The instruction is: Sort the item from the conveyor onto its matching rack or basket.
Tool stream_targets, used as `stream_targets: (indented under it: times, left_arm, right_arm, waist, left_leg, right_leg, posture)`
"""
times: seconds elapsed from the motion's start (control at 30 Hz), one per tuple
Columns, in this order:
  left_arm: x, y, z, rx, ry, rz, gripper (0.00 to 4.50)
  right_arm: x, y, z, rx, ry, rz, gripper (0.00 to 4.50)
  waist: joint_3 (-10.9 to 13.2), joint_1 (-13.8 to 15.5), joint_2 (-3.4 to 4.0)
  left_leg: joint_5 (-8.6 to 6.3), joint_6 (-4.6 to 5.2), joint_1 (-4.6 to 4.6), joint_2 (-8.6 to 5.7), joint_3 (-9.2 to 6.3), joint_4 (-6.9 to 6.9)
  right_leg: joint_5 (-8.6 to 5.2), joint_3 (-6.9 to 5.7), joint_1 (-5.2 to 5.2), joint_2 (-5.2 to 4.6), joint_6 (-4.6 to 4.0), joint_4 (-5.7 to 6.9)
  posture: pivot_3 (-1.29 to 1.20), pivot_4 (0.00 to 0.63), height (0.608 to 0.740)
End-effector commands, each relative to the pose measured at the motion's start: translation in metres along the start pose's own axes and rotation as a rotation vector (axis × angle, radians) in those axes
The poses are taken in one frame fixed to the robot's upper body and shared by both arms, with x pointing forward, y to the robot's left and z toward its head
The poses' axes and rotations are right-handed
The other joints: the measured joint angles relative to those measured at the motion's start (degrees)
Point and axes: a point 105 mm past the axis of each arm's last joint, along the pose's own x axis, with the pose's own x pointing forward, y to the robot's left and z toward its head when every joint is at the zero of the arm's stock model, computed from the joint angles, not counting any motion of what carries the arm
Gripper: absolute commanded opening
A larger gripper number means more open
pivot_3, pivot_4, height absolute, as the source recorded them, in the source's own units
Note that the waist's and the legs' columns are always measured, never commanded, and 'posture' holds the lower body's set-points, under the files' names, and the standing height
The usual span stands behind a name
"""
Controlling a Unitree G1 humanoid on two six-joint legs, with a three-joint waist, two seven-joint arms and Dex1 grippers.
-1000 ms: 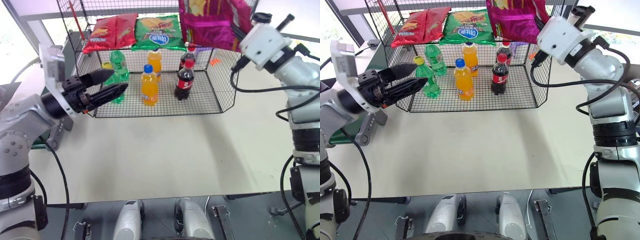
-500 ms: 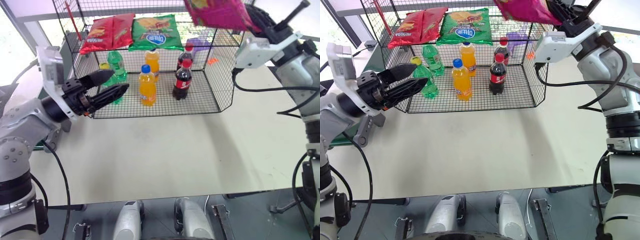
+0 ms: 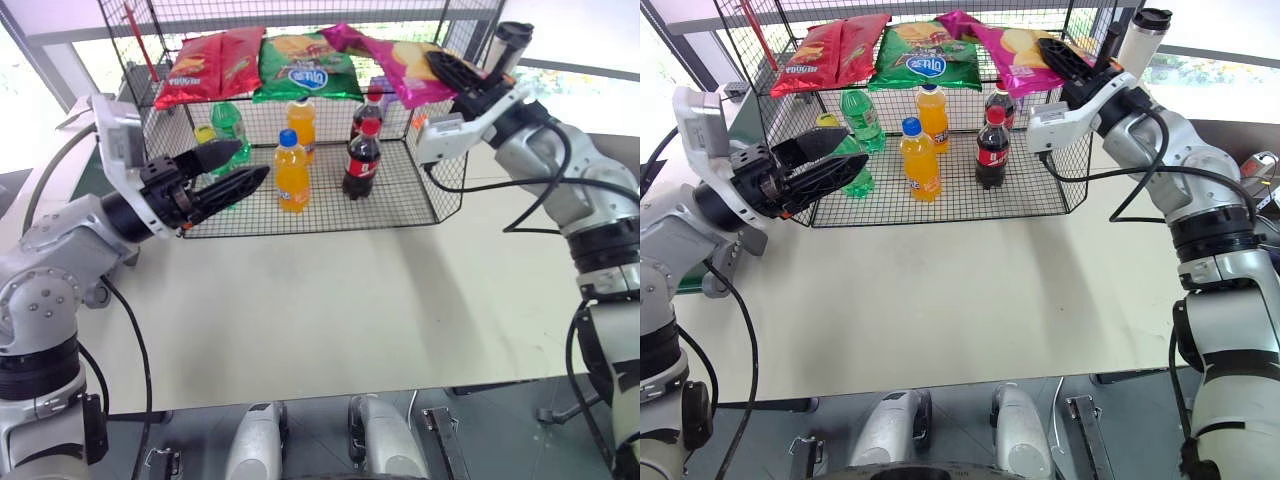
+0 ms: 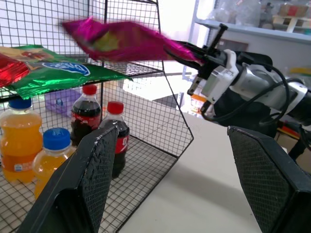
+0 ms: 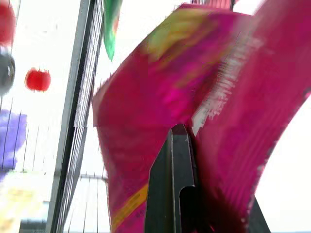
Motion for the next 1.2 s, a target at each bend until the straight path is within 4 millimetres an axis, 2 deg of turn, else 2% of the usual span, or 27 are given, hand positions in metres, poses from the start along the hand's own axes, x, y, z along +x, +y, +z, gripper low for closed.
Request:
stream_targets:
  times: [0.03, 0.13, 0.27, 0.4, 0.5, 0.73, 0.83, 0.93, 1.07, 1.2]
  left_arm:
    - [-0.004, -0.001, 0.009, 0.036, -0.042, 0.018, 3.75]
    - [-0.004, 0.0, 0.006, 0.032, -0.038, 0.021, 3.75]
    - [-0.003, 0.001, 0.004, 0.029, -0.04, 0.024, 3.75]
    - [-0.001, 0.001, 0.003, 0.024, -0.047, 0.023, 3.75]
    - [0.0, 0.002, 0.002, 0.019, -0.052, 0.023, 3.75]
    - [0.001, 0.004, -0.001, 0.015, -0.059, 0.03, 3.75]
    - [0.001, 0.005, -0.002, 0.014, -0.061, 0.036, 3.75]
    - [0.001, 0.005, -0.002, 0.012, -0.069, 0.042, 3.75]
    - [0.0, 0.006, -0.003, 0.011, -0.073, 0.048, 3.75]
    - [0.0, 0.007, -0.003, 0.009, -0.075, 0.048, 3.75]
  right_arm:
    - [0.004, -0.012, 0.004, 0.08, -0.011, -0.045, 0.0]
    - [0.011, -0.015, -0.009, 0.085, 0.076, -0.042, 0.0]
    - [0.01, -0.02, -0.032, 0.0, 0.205, -0.022, 0.0]
    - [0.002, -0.019, -0.045, -0.06, 0.279, -0.001, 0.0]
    - [-0.001, -0.011, -0.052, -0.076, 0.316, 0.04, 0.0]
    - [0.02, -0.001, -0.002, 0.091, 0.077, 0.068, 0.0]
    - [0.024, 0.0, 0.007, 0.078, 0.033, 0.077, 0.0]
    - [0.024, 0.0, 0.005, 0.032, 0.027, 0.091, 0.0]
    - [0.011, 0.004, -0.022, -0.09, 0.101, 0.144, 0.0]
    - [-0.009, -0.005, -0.063, -0.195, 0.246, 0.165, 0.0]
  waist:
    - [0.0, 0.1, 0.0]
    - [0.0, 0.0, 0.0]
    - [0.0, 0.2, 0.0]
    - [0.0, 0.1, 0.0]
    - [0.0, 0.0, 0.0]
    - [0.0, -0.3, 0.0]
    - [0.0, -0.2, 0.0]
    - [0.0, 0.1, 0.0]
    - [0.0, 0.2, 0.0]
    - [0.0, 0.1, 0.0]
  left_leg:
    - [0.0, 0.0, -0.01, -0.01, 0.0, 0.0]
    - [0.0, 0.0, 0.0, -0.01, 0.0, 0.04]
    - [0.01, -0.02, 0.0, -0.03, -0.01, 0.05]
    - [0.01, -0.02, -0.01, -0.03, -0.02, 0.02]
    - [0.01, -0.02, 0.0, -0.03, -0.01, 0.02]
    - [0.01, -0.01, 0.02, -0.02, -0.02, 0.02]
    - [0.01, -0.01, 0.02, -0.02, -0.03, 0.02]
    - [0.01, -0.02, 0.0, -0.03, -0.02, 0.04]
    - [0.01, -0.02, -0.01, -0.04, -0.03, 0.04]
    - [0.01, -0.02, -0.01, -0.05, -0.02, 0.04]
  right_leg:
    - [0.0, 0.0, 0.0, 0.0, 0.0, -0.02]
    - [0.0, 0.0, 0.03, -0.01, -0.01, 0.0]
    - [0.0, 0.0, 0.03, 0.0, -0.03, 0.02]
    - [0.0, 0.0, 0.03, 0.0, -0.02, 0.0]
    - [0.0, 0.0, 0.03, 0.0, -0.02, 0.0]
    - [0.01, 0.0, 0.03, 0.01, 0.0, 0.02]
    - [0.01, 0.0, 0.03, 0.01, 0.0, 0.03]
    - [0.01, 0.0, 0.03, 0.0, 0.0, 0.02]
    - [0.0, 0.0, 0.04, 0.0, -0.01, 0.0]
    - [-0.01, 0.01, 0.04, -0.01, -0.03, -0.02]
  posture:
    - [0.0, 0.15, 0.74]
    - [0.0, 0.15, 0.74]
    - [0.0, 0.15, 0.74]
    - [0.0, 0.15, 0.74]
    - [0.0, 0.15, 0.74]
    - [0.0, 0.15, 0.74]
    - [0.0, 0.15, 0.74]
    - [0.0, 0.15, 0.74]
    - [0.0, 0.15, 0.74]
    - [0.0, 0.15, 0.74]
